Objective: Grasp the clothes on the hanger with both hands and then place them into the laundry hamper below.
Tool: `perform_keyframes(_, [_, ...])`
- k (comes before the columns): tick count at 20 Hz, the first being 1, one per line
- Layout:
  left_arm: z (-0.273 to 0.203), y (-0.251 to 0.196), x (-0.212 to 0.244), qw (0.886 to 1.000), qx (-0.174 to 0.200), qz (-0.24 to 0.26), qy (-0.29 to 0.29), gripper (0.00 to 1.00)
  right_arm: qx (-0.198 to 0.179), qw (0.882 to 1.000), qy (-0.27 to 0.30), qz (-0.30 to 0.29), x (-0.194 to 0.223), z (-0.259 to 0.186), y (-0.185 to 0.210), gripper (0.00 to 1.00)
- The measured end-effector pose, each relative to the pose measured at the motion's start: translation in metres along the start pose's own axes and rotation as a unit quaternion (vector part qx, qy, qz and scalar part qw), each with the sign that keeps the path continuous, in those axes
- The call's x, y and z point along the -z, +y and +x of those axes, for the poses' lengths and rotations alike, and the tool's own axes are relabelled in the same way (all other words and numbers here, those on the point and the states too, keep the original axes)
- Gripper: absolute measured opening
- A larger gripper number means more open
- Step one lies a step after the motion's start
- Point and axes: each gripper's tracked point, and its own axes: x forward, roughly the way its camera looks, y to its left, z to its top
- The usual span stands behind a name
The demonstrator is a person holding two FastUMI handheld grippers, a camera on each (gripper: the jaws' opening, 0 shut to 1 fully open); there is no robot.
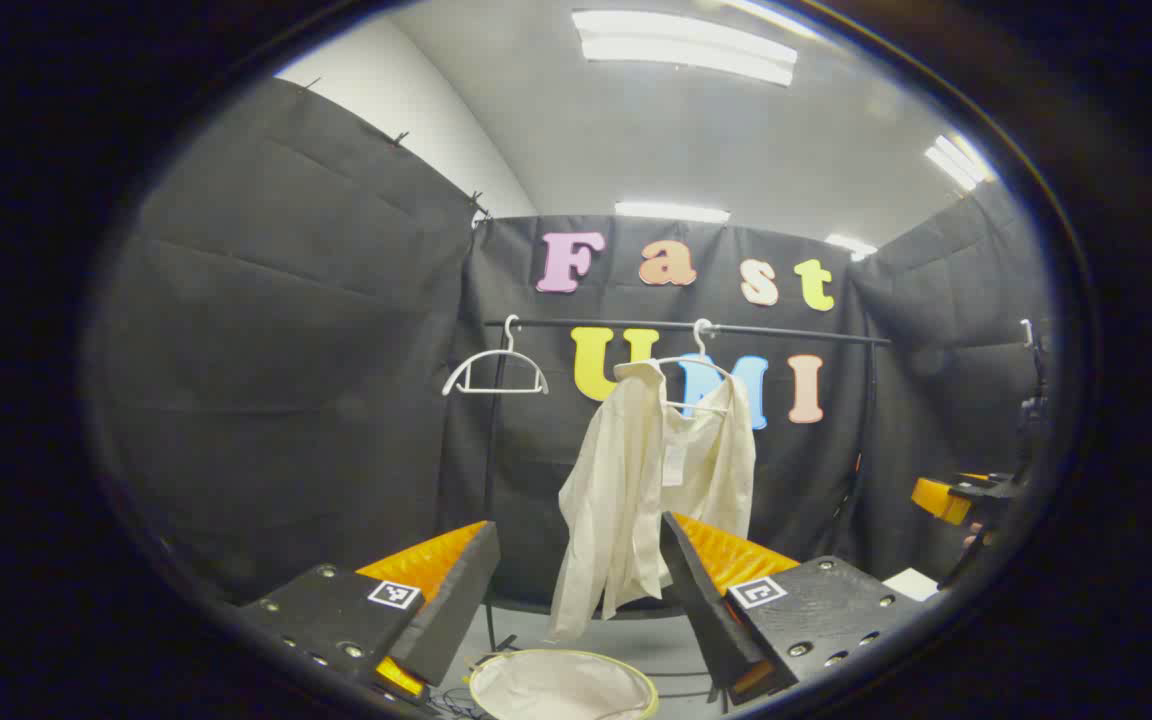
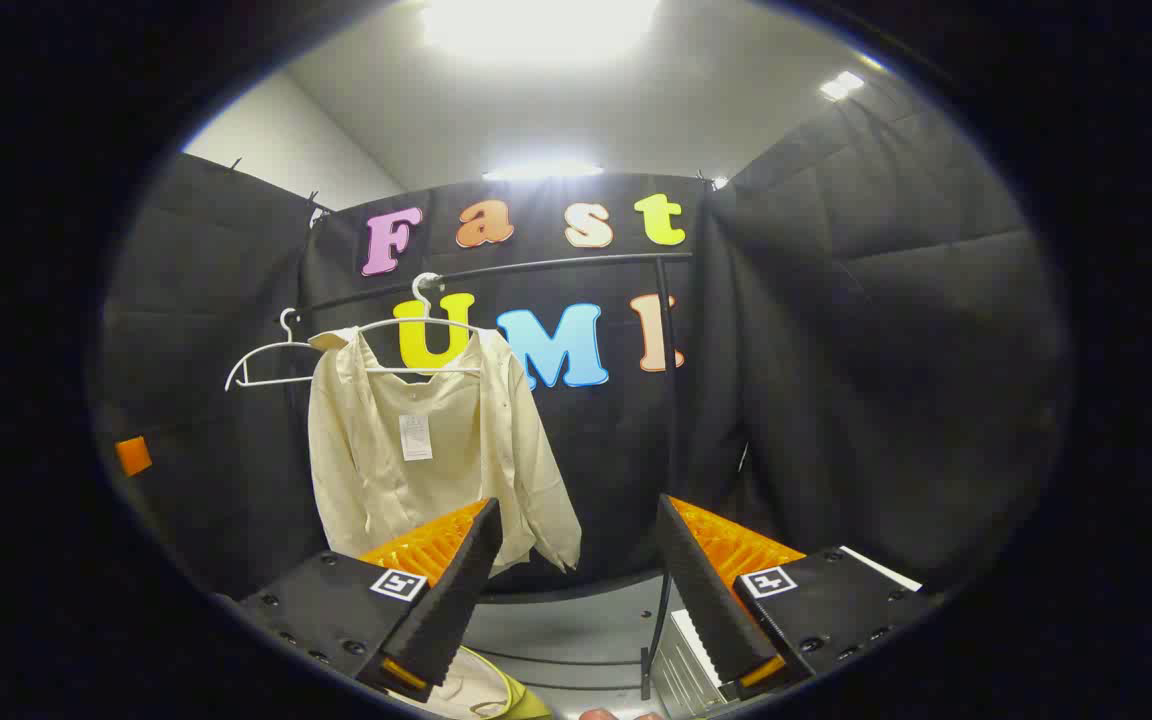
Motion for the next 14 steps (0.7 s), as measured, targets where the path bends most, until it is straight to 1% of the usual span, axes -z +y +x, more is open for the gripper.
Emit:
perform_keyframes(1, [0.001,-0.001,0.002,1.0,0.003,0.004,0.002,0.94,0.001,1.0,0.0,0.002,-0.001,0.0,0.001,0.98])
perform_keyframes(3, [0.004,0.0,0.002,1.0,0.004,0.01,0.003,0.95,0.0,1.0,-0.001,0.004,-0.005,0.002,0.005,0.98])
perform_keyframes(7, [0.01,-0.002,0.001,1.0,0.009,-0.002,0.004,0.94,0.002,1.0,0.004,-0.002,-0.003,0.004,0.009,0.98])
perform_keyframes(11, [0.016,-0.001,0.002,1.0,0.014,0.007,0.007,0.94,0.013,1.0,0.018,0.0,0.002,0.003,0.008,0.98])
perform_keyframes(14, [0.022,-0.003,0.003,1.0,0.021,-0.001,0.008,0.94,0.025,0.999,0.023,-0.004,0.003,0.001,0.003,0.98])
